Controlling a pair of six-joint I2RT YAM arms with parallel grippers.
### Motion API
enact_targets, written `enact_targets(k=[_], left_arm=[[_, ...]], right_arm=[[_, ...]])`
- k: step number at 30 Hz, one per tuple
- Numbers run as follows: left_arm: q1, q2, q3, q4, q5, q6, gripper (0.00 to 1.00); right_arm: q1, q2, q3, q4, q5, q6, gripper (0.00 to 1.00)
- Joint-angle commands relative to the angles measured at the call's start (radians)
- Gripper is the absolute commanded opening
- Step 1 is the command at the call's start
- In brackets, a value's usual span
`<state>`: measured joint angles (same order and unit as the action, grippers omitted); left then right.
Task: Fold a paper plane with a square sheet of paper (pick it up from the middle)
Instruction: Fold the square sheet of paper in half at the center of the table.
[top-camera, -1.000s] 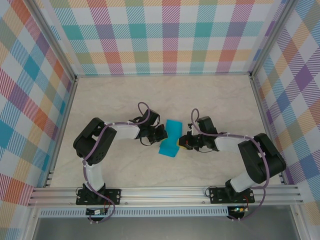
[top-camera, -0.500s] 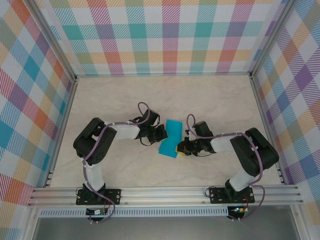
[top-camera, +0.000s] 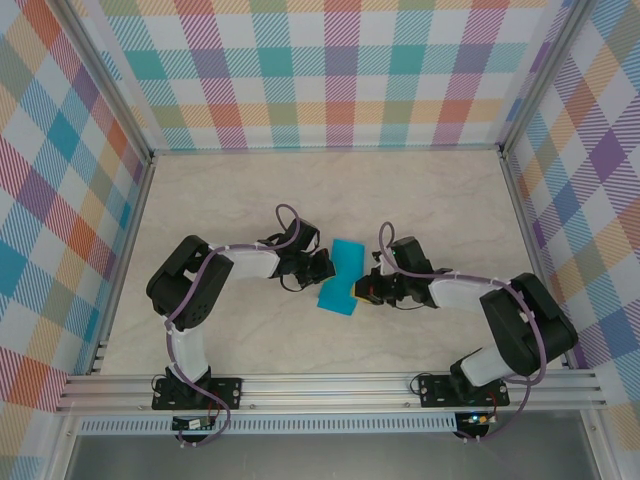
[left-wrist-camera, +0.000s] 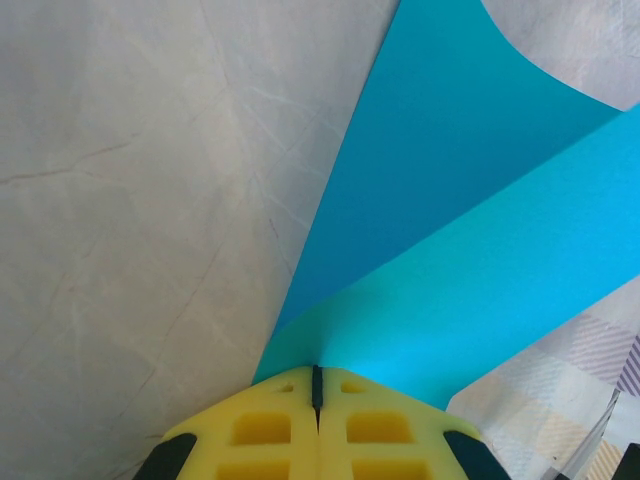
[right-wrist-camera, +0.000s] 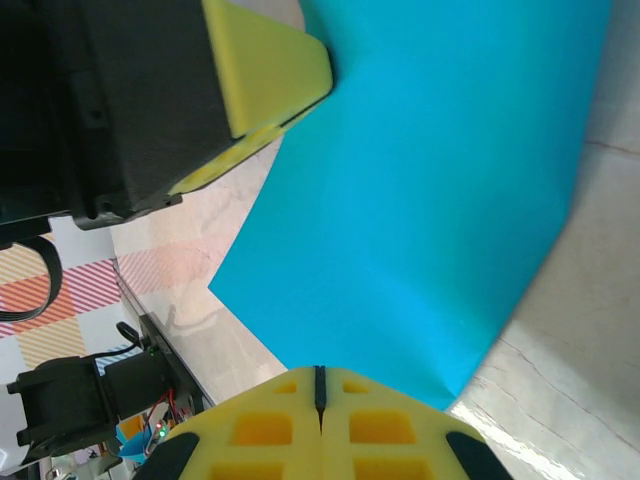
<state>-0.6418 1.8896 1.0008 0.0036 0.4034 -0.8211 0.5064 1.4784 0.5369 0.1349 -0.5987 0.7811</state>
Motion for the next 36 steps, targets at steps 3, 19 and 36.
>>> enact_targets(k=[3,19,36], left_arm=[[-0.015,0.026,-0.037,-0.071,-0.031,0.01,0.0],[-0.015,0.018,-0.043,-0.075,-0.034,0.012,0.0],[-0.015,0.026,-0.034,-0.093,-0.04,0.032,0.0]], right_arm=[[0.033,0.068,0.017,0.036,-0.014,0.009,0.0],[0.06,0.102,0.02,-0.047,0.041,-0.038,0.0],[0.098,0.174,-0.032,-0.015,0.043,-0.042,0.0]])
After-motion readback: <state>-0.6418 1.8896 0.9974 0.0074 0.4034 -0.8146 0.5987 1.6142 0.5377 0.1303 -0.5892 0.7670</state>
